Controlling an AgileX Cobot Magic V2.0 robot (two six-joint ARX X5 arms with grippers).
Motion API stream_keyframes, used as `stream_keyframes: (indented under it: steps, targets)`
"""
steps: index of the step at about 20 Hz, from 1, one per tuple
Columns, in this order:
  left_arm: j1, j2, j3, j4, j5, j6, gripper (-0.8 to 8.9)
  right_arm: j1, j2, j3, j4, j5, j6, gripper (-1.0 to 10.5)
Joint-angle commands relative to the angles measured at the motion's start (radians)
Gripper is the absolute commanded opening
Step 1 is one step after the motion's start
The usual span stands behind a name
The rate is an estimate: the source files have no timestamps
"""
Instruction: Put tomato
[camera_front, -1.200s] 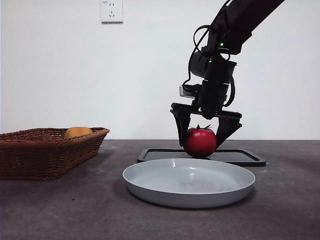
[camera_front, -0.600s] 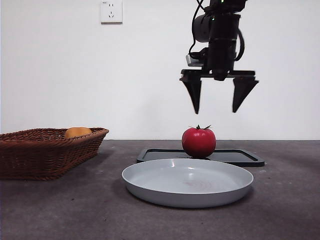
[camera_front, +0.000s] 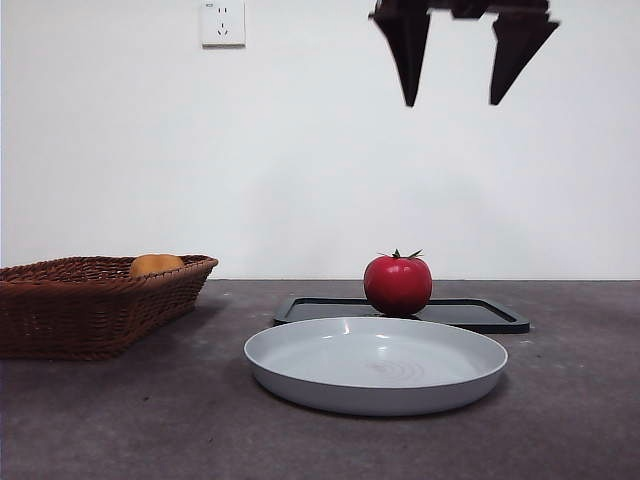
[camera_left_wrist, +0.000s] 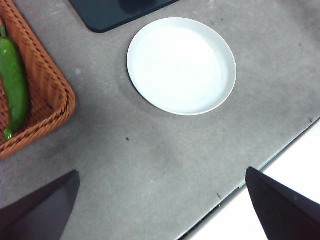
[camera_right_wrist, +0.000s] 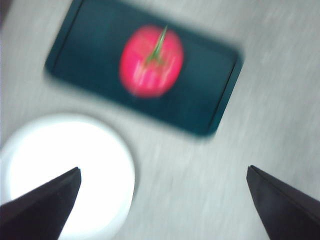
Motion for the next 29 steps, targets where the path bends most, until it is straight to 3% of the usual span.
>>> stream_keyframes:
  steps: [1,5,9,12,15,21,22,23,25,26,29]
  targets:
    - [-0.01,0.005,0.005,0.031,0.0,0.011,5.3,0.055,-0.156,-0.183,0.035,0.005,0.002,5.8]
    - [-0.01,0.005,0.005,0.044,0.0,0.012,5.3,0.183,-0.464,-0.555,0.154,-0.003,0.072,5.8]
    - [-0.01,0.005,0.005,0.047,0.0,0.016,5.3,0.343,-0.743,-0.892,0.249,-0.002,0.27,5.8]
    - [-0.01,0.005,0.005,0.036,0.048,0.026,5.3,0.449,-0.9,-1.065,0.338,0.0,0.374,5.8]
    - [-0.01,0.005,0.005,0.048,0.114,0.048,5.3,0.494,-0.978,-1.141,0.375,0.005,0.397,5.8]
    - [-0.01,0.006,0.005,0.049,0.114,0.039,5.28,0.495,-0.99,-1.143,0.378,0.033,0.396,5.8]
    - [-0.01,0.006,0.005,0.049,0.114,0.036,4.95,0.495,-0.99,-1.143,0.38,0.051,0.397,5.6]
    - [-0.01,0.006,0.005,0.049,0.114,0.037,3.57,0.495,-0.99,-1.143,0.38,0.059,0.396,4.5]
    - [-0.01,0.006,0.005,0.049,0.114,0.037,0.1,0.495,-0.99,-1.143,0.38,0.079,0.394,0.5]
    - [-0.01,0.006,0.005,0.05,0.113,0.034,0.24,0.495,-0.99,-1.143,0.381,0.083,0.394,-0.1]
    - [-0.01,0.006,0.005,0.049,0.114,0.034,0.16,0.495,-0.99,-1.143,0.386,0.085,0.396,0.2]
